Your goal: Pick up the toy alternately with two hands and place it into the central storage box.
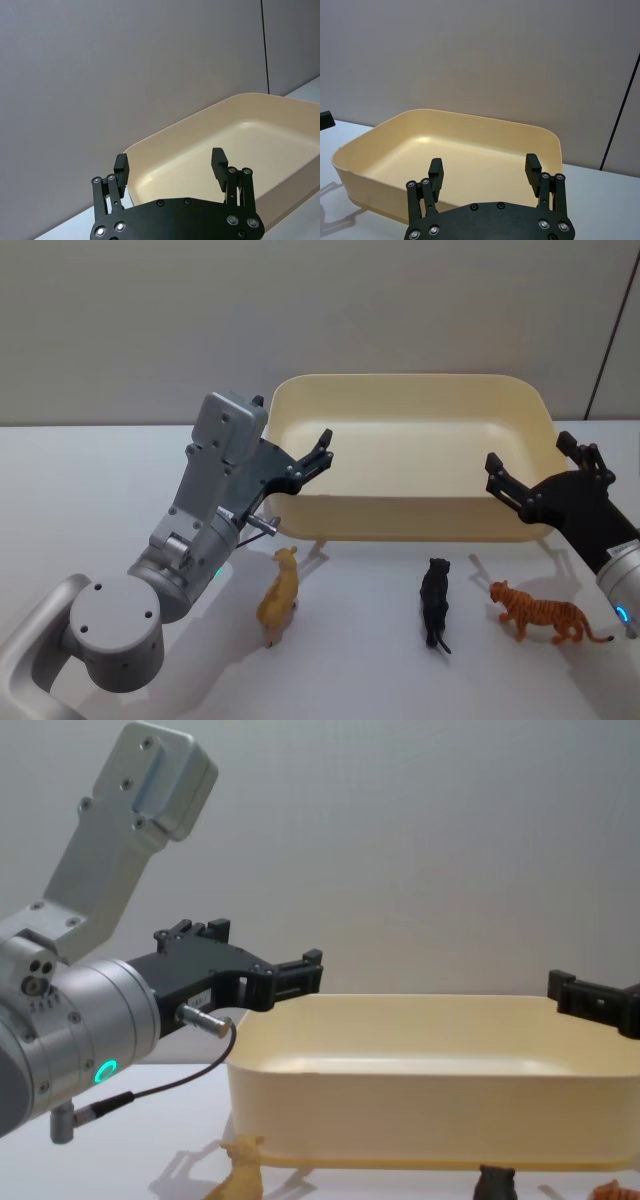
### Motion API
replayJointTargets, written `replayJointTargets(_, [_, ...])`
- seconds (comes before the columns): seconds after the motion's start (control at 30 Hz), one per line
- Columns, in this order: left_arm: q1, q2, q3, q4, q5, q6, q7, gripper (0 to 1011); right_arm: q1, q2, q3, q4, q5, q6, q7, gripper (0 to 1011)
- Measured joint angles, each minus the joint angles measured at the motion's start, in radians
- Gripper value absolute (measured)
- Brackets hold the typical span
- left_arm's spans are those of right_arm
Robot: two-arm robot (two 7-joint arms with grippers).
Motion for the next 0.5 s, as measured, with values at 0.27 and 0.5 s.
replayJointTargets(0.27, [0.000, 0.000, 0.000, 0.000, 0.000, 0.000, 0.000, 1001, 0.000, 0.000, 0.000, 0.000, 0.000, 0.000, 0.000, 1001])
replayJointTargets(0.5, [0.000, 0.000, 0.000, 0.000, 0.000, 0.000, 0.000, 1001, 0.000, 0.000, 0.000, 0.000, 0.000, 0.000, 0.000, 1001])
